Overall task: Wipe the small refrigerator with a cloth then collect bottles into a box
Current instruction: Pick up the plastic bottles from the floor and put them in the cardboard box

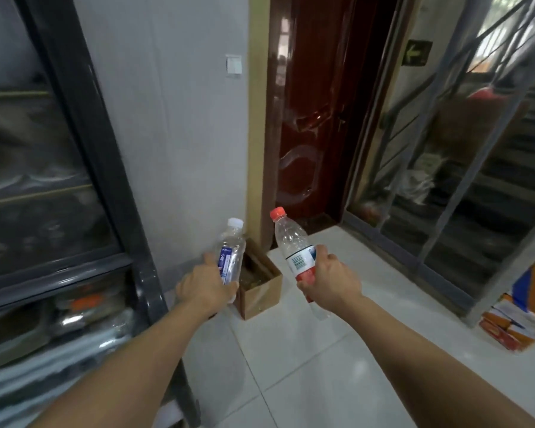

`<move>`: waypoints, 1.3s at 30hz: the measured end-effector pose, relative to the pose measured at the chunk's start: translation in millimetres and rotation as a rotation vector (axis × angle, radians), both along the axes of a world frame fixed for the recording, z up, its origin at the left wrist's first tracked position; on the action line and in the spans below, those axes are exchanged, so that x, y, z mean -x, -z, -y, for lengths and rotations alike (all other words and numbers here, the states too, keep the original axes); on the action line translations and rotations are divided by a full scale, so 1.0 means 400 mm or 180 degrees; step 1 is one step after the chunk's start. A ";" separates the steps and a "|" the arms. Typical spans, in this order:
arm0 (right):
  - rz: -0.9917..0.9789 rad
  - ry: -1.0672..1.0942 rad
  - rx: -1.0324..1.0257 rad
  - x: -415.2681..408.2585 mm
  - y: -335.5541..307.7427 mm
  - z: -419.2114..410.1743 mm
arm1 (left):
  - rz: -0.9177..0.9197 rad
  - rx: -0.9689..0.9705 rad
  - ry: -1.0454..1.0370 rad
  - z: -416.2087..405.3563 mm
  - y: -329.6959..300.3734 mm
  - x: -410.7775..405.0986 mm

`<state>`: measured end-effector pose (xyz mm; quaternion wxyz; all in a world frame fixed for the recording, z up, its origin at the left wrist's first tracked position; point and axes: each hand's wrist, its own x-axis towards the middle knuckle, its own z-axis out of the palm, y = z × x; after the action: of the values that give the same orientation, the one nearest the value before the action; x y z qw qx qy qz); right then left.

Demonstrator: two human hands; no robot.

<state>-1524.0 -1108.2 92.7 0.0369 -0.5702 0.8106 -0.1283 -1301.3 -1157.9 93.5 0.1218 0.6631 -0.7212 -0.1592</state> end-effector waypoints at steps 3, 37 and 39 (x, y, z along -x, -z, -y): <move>0.0083 -0.0134 -0.0202 0.061 0.011 0.143 | 0.0068 -0.0082 -0.0168 0.102 0.017 0.054; 0.0602 -0.1162 -0.1852 0.337 0.499 1.548 | 0.0016 -0.1430 -0.1285 1.319 0.518 0.403; 0.0659 -0.1234 -0.1991 0.357 0.556 1.612 | 0.0004 -0.1542 -0.1463 1.365 0.568 0.437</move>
<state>-1667.0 -1753.0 -129.8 0.3144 -0.6582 0.6796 0.0777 -1476.0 -1703.8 -133.5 -0.0072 0.8182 -0.4941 -0.2940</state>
